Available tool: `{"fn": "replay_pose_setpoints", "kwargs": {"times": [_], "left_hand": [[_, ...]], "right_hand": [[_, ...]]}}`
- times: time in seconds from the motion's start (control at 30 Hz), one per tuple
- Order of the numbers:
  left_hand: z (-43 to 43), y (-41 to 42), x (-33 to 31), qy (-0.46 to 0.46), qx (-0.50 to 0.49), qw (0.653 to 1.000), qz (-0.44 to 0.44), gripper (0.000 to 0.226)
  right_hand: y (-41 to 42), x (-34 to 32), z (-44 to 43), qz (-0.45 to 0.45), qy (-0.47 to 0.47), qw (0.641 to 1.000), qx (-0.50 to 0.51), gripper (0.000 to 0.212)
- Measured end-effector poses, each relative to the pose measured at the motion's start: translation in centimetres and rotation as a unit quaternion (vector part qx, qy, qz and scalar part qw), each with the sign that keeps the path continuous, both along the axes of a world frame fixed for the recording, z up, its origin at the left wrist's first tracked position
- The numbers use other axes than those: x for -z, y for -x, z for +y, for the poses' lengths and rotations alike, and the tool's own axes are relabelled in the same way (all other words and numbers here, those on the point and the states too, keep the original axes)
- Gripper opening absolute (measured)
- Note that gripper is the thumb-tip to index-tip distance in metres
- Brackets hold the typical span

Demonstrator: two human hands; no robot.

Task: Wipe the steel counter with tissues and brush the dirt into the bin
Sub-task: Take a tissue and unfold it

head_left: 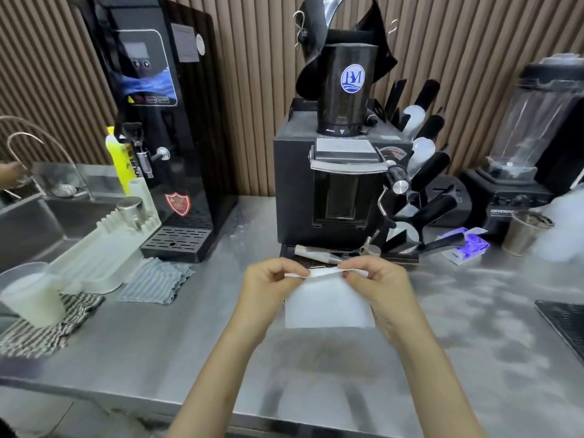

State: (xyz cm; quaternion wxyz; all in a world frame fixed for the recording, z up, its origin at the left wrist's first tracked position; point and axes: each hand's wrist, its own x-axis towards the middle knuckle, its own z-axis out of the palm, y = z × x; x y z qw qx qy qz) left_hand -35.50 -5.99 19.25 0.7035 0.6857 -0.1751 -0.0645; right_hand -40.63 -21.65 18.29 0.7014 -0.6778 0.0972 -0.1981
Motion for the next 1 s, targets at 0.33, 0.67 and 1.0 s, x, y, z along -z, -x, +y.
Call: {"fn": "replay_pose_setpoints", "kwargs": {"times": [0.33, 0.67, 1.0], "left_hand": [[3.0, 1.1, 0.6, -0.014, -0.047, 0.999, -0.001, 0.042], [4.6, 2.1, 1.8, -0.029, -0.091, 0.995, -0.027, 0.031], [7.7, -2.0, 5.3, -0.005, -0.085, 0.996, 0.041, 0.047]], "right_hand": [[-0.3, 0.6, 1.8, 0.037, 0.08, 0.995, -0.052, 0.053], [0.0, 1.3, 3.4, -0.012, 0.023, 0.993, -0.116, 0.034], [-3.2, 4.1, 6.6, 0.046, 0.068, 0.991, -0.109, 0.04]]}}
